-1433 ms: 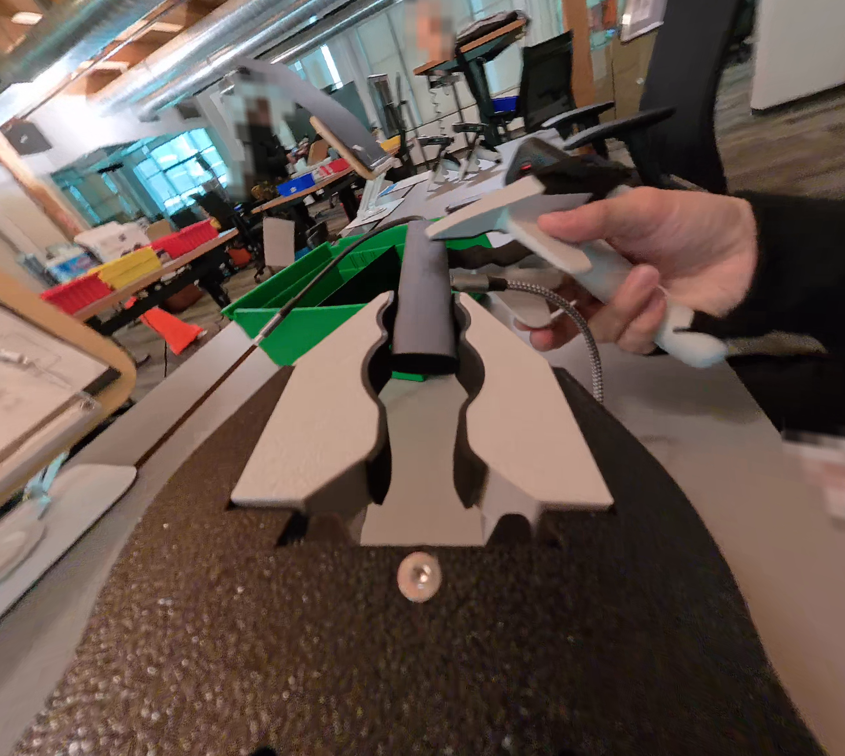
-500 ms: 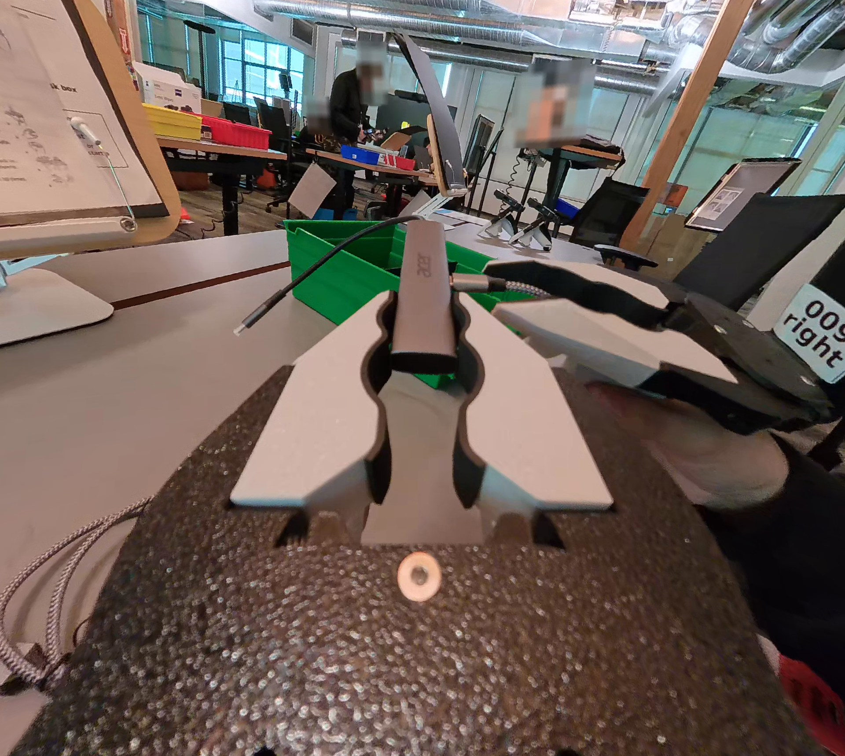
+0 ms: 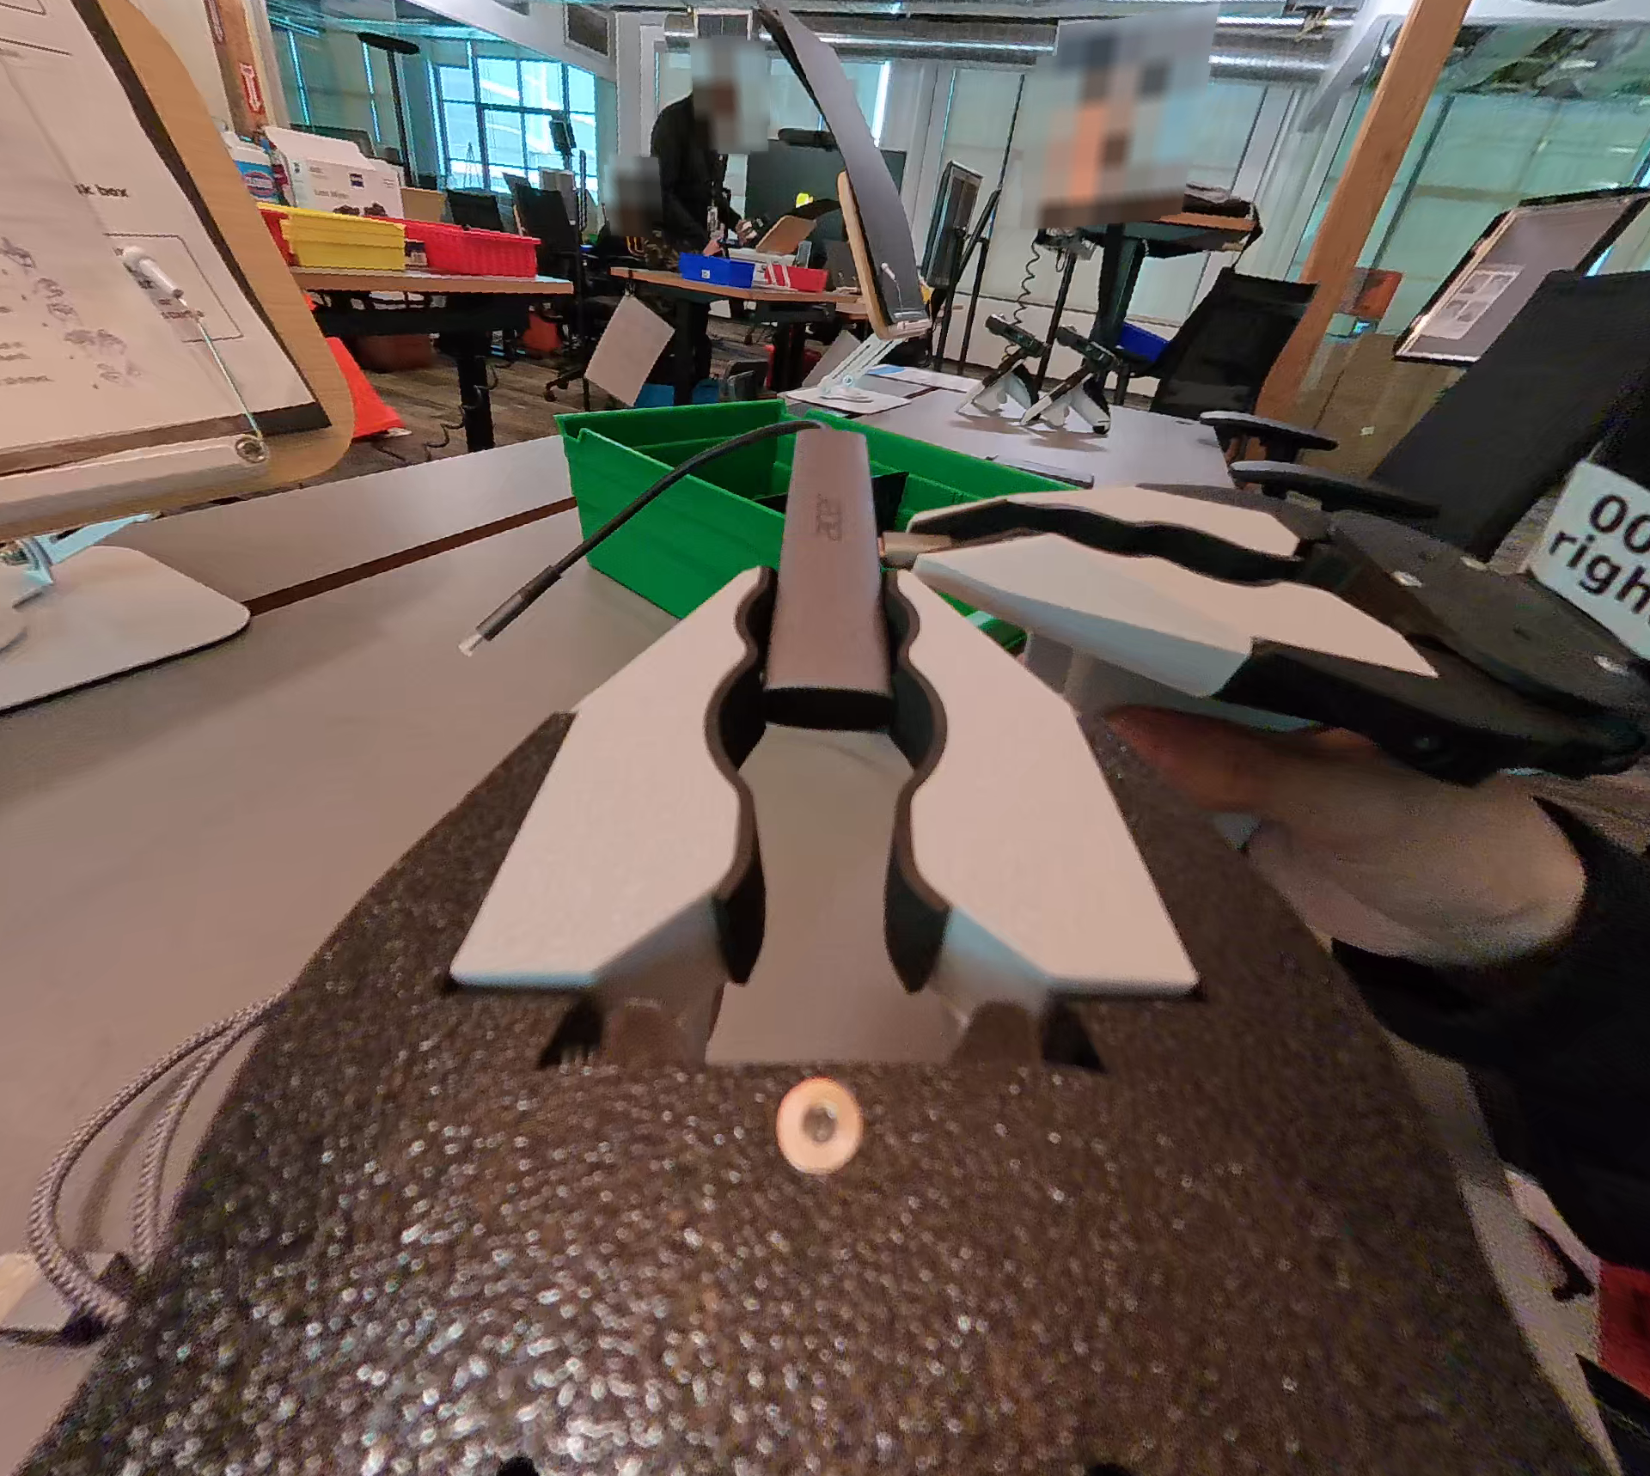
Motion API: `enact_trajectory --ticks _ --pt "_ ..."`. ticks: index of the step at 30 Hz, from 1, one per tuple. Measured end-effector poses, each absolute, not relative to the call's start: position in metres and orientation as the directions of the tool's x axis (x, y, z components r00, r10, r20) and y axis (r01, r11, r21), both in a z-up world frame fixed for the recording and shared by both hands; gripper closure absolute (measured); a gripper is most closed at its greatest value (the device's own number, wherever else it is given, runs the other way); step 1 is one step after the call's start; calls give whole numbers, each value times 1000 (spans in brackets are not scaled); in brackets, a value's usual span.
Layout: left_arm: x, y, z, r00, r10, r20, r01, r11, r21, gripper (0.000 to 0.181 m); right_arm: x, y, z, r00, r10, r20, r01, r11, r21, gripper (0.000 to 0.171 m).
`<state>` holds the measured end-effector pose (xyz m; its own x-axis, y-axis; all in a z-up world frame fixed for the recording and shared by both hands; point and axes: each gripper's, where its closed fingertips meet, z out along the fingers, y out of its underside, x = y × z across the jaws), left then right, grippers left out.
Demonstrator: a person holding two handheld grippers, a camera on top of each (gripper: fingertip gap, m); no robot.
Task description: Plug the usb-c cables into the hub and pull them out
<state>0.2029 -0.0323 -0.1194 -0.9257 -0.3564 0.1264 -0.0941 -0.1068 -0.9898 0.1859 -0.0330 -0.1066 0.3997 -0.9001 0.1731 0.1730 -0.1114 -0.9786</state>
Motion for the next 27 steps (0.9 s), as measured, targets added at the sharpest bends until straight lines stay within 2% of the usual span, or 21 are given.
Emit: enact_trajectory --ticks 1,8,10,11,13,17,21,22,25,27 --pt "204 -32 -121 -922 -368 119 -89 -96 -991 159 187 -34 -109 402 -903 153 144 -102 -984 162" --pt "200 -33 -113 -864 -494 -99 109 8 -994 159 179 -38 -105 385 -912 141 93 -113 -989 162" --pt "232 2 -102 -721 -689 -75 125 -23 -992 159 165 -53 -105 342 -925 166 84 -145 -986 162" --pt "245 24 -95 -710 -704 20 73 -102 -992 160 159 -64 -106 331 -933 141 80 -121 -989 162" --pt "249 46 -76 -754 -650 95 59 -211 -976 159 150 -82 -103 343 -935 87 72 -66 -995 162" --pt "235 41 -63 -765 -640 -69 203 -138 -969 159 138 -111 -76 247 -949 198 141 -166 -976 162" --pt "239 36 -75 -793 -608 -41 155 -136 -979 159 106 -162 -35 55 -964 261 203 -246 -948 162" --pt "239 34 -79 -804 -594 -28 135 -136 -982 159 101 -164 -34 87 -962 257 190 -237 -953 163" --pt "240 30 -83 -810 -586 -11 111 -136 -985 160 100 -131 -71 402 -892 208 10 -223 -975 163" --pt "240 28 -86 -810 -586 -16 111 -126 -986 160 104 -108 -98 491 -837 241 -44 -301 -953 163"
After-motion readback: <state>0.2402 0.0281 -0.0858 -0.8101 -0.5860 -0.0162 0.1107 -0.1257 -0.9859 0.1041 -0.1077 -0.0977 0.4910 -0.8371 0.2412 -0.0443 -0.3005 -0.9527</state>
